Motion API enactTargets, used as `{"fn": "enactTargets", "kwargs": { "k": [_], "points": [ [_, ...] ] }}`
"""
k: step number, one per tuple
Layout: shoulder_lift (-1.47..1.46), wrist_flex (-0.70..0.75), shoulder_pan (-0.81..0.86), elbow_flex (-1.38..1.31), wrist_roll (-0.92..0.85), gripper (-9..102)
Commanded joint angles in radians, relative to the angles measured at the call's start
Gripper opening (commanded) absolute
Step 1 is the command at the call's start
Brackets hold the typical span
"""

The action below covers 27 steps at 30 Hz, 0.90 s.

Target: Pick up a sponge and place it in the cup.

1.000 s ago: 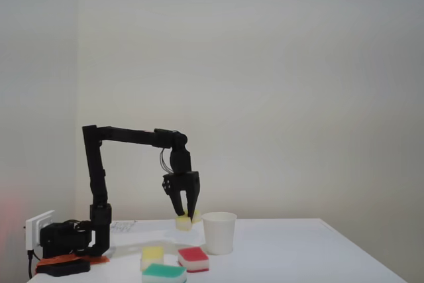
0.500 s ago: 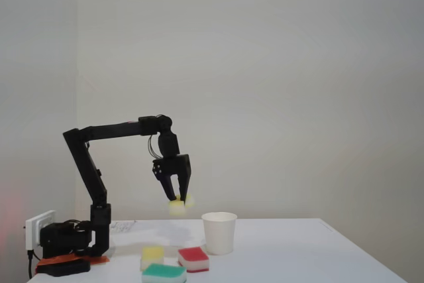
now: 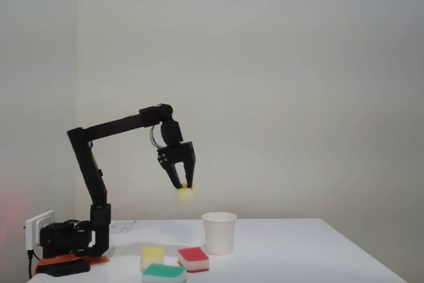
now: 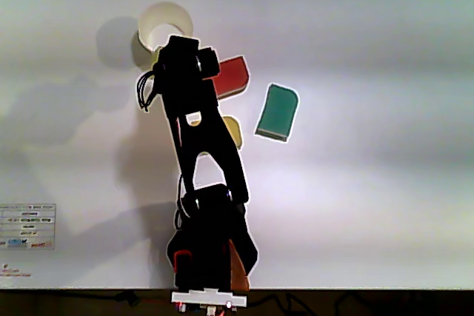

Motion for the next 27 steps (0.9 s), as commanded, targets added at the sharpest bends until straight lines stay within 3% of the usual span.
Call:
{"fn": "enactTargets", "kwargs": {
  "k": [1, 16, 27],
  "points": [
    [-0.023, 0.017, -0.008, -0.100, -0.017, 0],
    [-0.364, -0.014, -0.006, -0.439, -0.002, 0],
    [-0.495, -0.060, 0.005, -0.537, -0.038, 0]
  ]
}}
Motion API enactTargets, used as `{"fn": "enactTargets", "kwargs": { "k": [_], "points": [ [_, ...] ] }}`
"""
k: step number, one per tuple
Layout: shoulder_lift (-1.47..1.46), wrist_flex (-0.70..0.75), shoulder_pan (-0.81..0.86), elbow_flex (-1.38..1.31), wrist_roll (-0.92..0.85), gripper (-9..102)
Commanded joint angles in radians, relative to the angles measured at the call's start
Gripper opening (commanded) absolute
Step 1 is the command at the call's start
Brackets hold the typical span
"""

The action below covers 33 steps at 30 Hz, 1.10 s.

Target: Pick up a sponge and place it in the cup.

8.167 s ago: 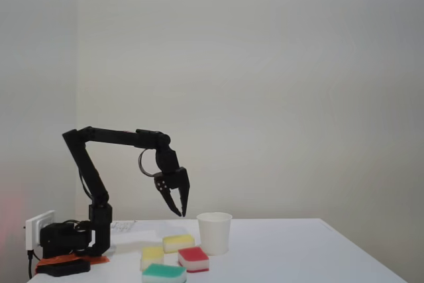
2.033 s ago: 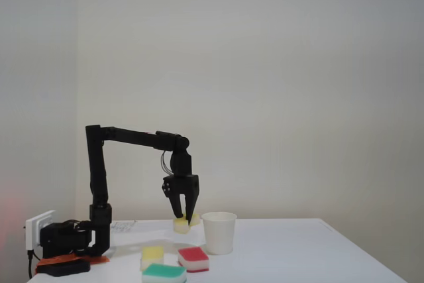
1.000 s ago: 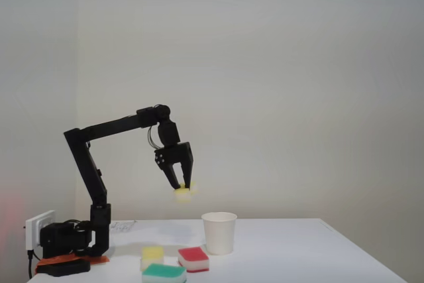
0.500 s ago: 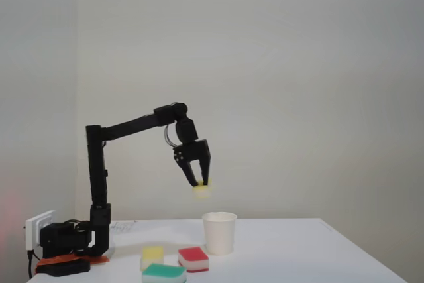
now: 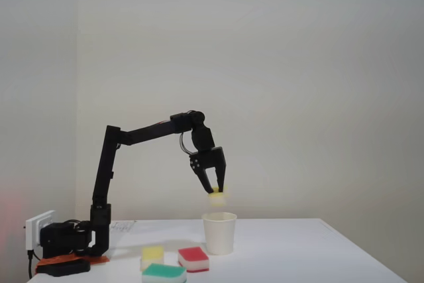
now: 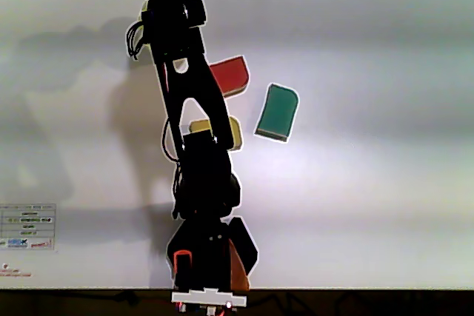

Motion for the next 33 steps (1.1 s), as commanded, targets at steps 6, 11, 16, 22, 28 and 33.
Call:
{"fn": "enactTargets", "kwargs": {
  "k": [6, 11, 16, 22, 28, 33],
  "points": [
    [-0.008, -0.015, -0.006, -0.046, -0.021, 0],
    [-0.009, -0.044, -0.006, -0.023, -0.041, 0],
    [-0.006, -0.061, -0.003, -0.003, -0.069, 0],
    [0.015, -0.095, 0.002, 0.034, -0.084, 18],
    [0.029, -0.094, 0.002, 0.046, -0.097, 23],
    [0.035, -0.104, 0.005, 0.051, -0.117, 37]
  ]
}}
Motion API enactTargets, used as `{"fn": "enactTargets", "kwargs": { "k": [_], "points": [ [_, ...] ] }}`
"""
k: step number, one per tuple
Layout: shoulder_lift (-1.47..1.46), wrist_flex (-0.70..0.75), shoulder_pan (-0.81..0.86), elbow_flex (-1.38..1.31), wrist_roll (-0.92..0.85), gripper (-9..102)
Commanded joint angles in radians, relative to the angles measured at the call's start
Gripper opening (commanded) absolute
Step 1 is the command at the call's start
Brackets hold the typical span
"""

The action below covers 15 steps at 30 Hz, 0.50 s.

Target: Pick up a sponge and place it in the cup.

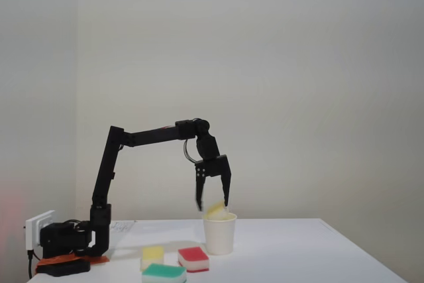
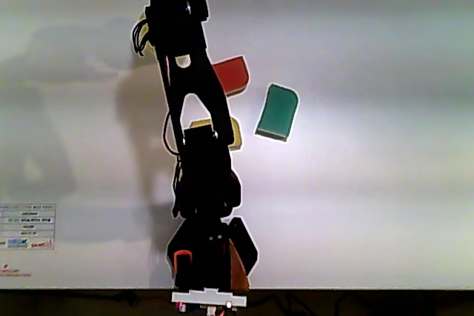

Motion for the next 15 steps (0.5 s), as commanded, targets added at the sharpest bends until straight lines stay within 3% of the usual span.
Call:
{"fn": "enactTargets", "kwargs": {
  "k": [1, 15],
  "points": [
    [0.074, 0.000, -0.011, -0.005, 0.005, 39],
    [0.127, -0.008, -0.029, 0.008, -0.002, 41]
  ]
}}
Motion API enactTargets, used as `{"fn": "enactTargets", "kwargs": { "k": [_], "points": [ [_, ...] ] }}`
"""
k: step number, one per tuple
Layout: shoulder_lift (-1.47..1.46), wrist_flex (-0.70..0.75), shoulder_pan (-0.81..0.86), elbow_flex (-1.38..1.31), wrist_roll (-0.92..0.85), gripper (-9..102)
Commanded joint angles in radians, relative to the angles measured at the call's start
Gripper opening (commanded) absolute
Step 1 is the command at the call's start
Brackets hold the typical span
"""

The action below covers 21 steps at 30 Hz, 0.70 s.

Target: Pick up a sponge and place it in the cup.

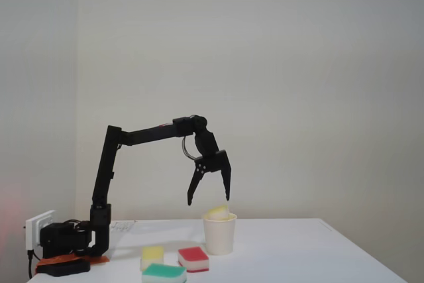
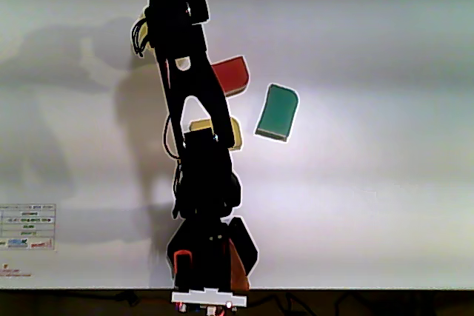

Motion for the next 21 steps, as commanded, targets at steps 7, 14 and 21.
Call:
{"fn": "enactTargets", "kwargs": {
  "k": [7, 14, 21],
  "points": [
    [0.143, -0.017, -0.028, 0.046, 0.006, 22],
    [0.196, -0.051, -0.035, 0.081, -0.005, 11],
    [0.313, -0.155, -0.044, 0.198, -0.011, 4]
  ]
}}
